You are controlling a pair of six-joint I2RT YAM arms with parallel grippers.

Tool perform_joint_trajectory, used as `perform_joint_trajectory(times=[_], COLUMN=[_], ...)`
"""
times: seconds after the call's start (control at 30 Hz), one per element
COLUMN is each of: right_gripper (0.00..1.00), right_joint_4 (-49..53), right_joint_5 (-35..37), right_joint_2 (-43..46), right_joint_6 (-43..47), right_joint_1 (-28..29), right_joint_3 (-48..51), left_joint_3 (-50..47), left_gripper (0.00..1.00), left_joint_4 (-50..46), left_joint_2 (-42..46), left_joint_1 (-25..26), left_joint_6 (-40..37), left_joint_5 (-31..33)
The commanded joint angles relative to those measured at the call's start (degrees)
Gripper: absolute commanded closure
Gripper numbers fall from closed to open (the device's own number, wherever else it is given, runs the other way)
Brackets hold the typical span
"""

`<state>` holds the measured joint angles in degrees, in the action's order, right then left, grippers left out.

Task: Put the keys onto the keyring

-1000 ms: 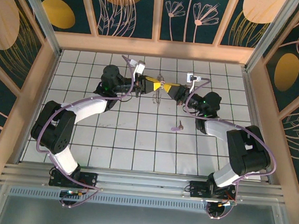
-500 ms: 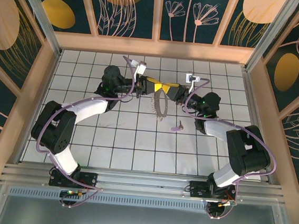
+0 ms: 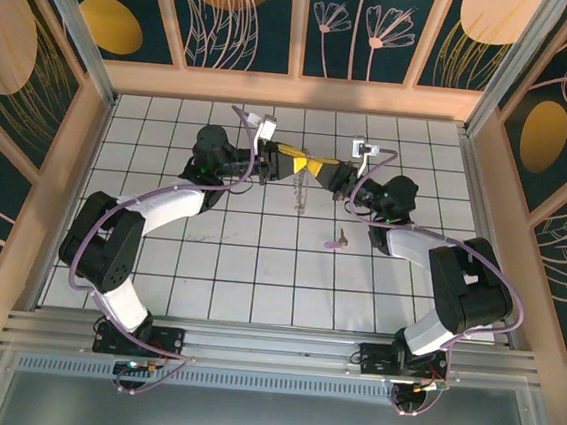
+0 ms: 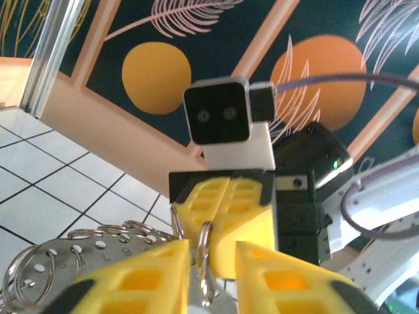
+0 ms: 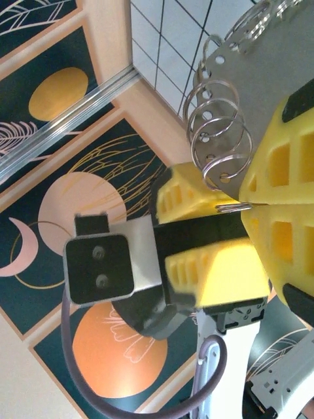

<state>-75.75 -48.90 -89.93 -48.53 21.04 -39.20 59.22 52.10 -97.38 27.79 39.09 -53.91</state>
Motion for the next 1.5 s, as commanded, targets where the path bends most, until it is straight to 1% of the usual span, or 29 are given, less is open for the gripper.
perform_joint_trajectory(times=[0.0,0.07,0.17,0.23,0.33,0.53,0.67,0.73,0.77,0.83,1.13,1.33,1.47], right_gripper=[1.00,1.00,1.00,1.00,1.00,1.00,1.00,1.00,1.00,1.00,1.00,1.00,1.00], right_joint_4=[-0.83,-0.55,-0.69,-0.97,-1.24,-1.56,-1.99,-2.08,-2.04,-2.18,-2.12,-2.39,-2.78], right_joint_5=[2.08,2.71,4.24,5.55,8.48,14.41,17.35,18.03,18.23,18.47,18.76,18.80,18.76], right_joint_2=[1.84,2.26,2.88,3.22,3.64,3.34,2.41,1.89,1.64,1.25,0.10,-0.67,-1.02], right_joint_6=[0.70,0.43,-0.27,-1.19,-3.10,-8.04,-10.64,-11.22,-11.31,-11.32,-10.97,-11.06,-11.14], right_joint_1=[-0.22,-0.21,-0.23,-0.27,-0.19,1.02,1.97,2.46,2.77,3.37,4.93,5.31,5.48], right_joint_3=[0.71,0.53,0.44,0.55,0.51,-0.35,-0.96,-1.38,-1.65,-1.99,-3.07,-3.12,-2.99], left_joint_3=[-1.77,-3.14,-6.57,-7.49,-8.13,-9.32,-9.13,-8.79,-8.60,-8.22,-7.35,-6.70,-6.07], left_gripper=[0.57,0.52,0.51,0.53,0.55,0.64,0.65,0.65,0.65,0.65,0.67,0.63,0.64], left_joint_4=[6.52,9.29,11.95,13.43,15.93,22.99,25.07,25.15,25.25,25.81,29.03,29.46,29.80], left_joint_2=[1.77,2.57,3.42,3.52,2.95,0.76,-0.44,-0.44,-2.23,-2.91,-4.83,-5.13,-5.73], left_joint_1=[0.32,0.31,0.28,0.27,0.33,0.42,1.19,1.69,1.91,2.26,2.62,2.79,2.86], left_joint_6=[2.73,5.11,7.96,9.56,12.28,18.27,20.30,20.67,20.83,21.37,23.87,24.18,24.59], left_joint_5=[5.75,9.52,14.26,15.52,15.55,16.19,16.79,17.30,17.39,17.78,17.96,18.01,17.76])
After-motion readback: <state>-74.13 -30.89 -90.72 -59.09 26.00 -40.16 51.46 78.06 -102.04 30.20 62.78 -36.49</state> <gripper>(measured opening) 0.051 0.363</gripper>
